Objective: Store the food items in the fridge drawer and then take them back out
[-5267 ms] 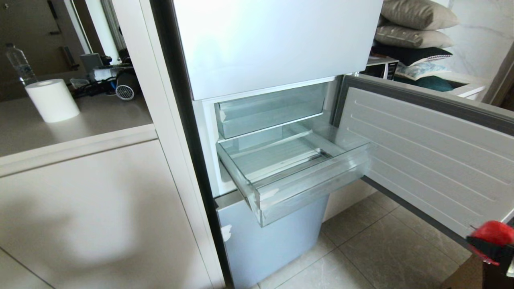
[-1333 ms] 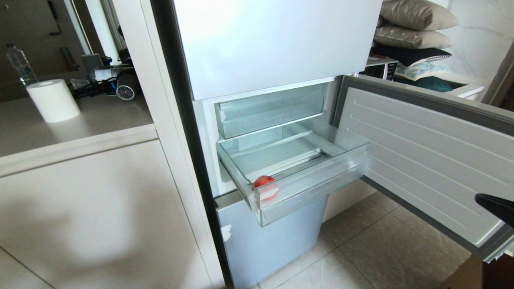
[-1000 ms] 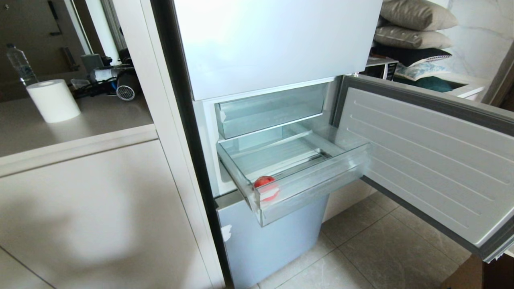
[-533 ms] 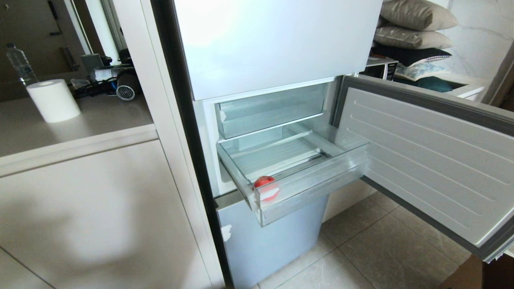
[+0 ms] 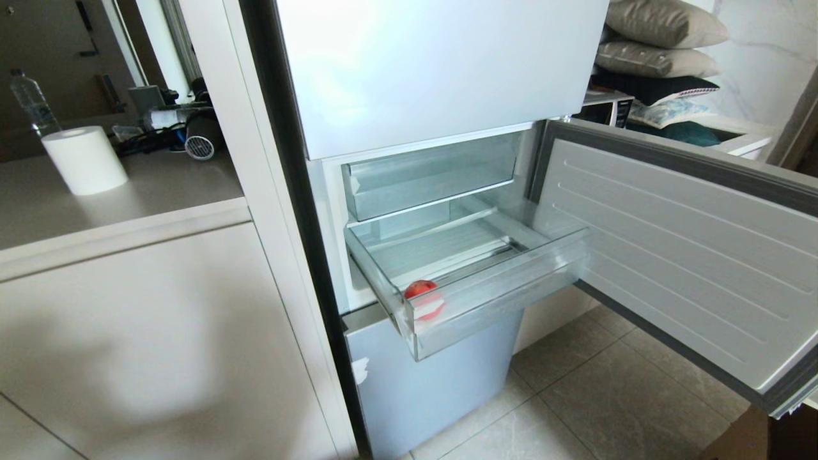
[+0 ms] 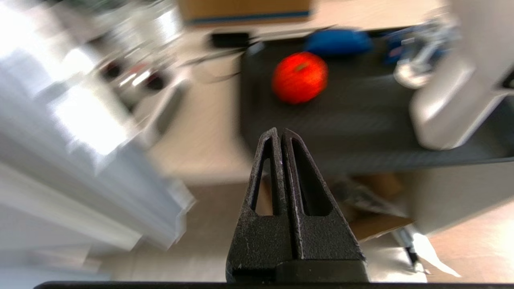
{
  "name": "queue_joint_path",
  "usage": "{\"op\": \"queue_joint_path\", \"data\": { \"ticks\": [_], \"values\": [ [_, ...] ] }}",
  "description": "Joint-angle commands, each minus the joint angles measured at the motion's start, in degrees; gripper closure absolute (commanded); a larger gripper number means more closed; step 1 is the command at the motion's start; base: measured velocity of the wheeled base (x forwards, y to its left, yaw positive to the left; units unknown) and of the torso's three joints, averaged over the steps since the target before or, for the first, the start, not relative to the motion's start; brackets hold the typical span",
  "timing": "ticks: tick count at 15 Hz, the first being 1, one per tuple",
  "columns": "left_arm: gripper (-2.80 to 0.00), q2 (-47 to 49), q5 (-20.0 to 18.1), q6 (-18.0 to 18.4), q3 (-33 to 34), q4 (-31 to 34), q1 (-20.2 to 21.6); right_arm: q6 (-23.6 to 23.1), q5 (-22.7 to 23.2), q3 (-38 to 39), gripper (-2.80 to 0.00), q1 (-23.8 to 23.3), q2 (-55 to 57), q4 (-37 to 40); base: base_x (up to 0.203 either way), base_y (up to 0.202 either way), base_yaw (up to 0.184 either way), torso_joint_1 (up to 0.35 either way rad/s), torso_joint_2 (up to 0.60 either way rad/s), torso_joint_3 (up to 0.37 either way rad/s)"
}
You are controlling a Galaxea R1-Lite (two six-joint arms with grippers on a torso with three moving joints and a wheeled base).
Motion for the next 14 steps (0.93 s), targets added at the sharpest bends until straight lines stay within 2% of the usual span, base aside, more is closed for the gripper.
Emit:
{"op": "queue_joint_path", "data": {
  "ticks": [1,4,5,10,14],
  "values": [
    [0.00,-0.01,0.03,0.00,0.00,0.08,0.01,-0.23,0.09,-0.78,0.00,-5.39,10.40,-6.88,0.000,0.000,0.000,0.000,0.00,0.000],
    [0.00,0.07,0.03,0.00,0.00,0.02,0.01,-1.32,0.33,-0.51,0.00,-7.17,16.89,-13.03,0.000,0.000,0.000,0.000,0.00,0.000],
    [0.00,0.07,0.03,0.00,0.00,0.04,0.01,-1.45,0.61,-0.37,-2.80,-7.27,18.62,-14.23,0.000,0.000,0.000,0.000,0.00,0.000],
    [0.00,0.01,0.03,0.00,0.00,0.02,0.01,-2.31,1.01,-3.09,-2.80,-7.41,27.46,-18.41,0.000,0.000,0.000,0.000,0.00,0.000],
    [0.00,0.07,0.03,0.00,0.00,0.06,0.01,-4.94,0.83,-9.87,-2.80,-7.41,35.33,-18.54,0.000,0.000,0.000,0.000,0.00,0.000]
  ]
}}
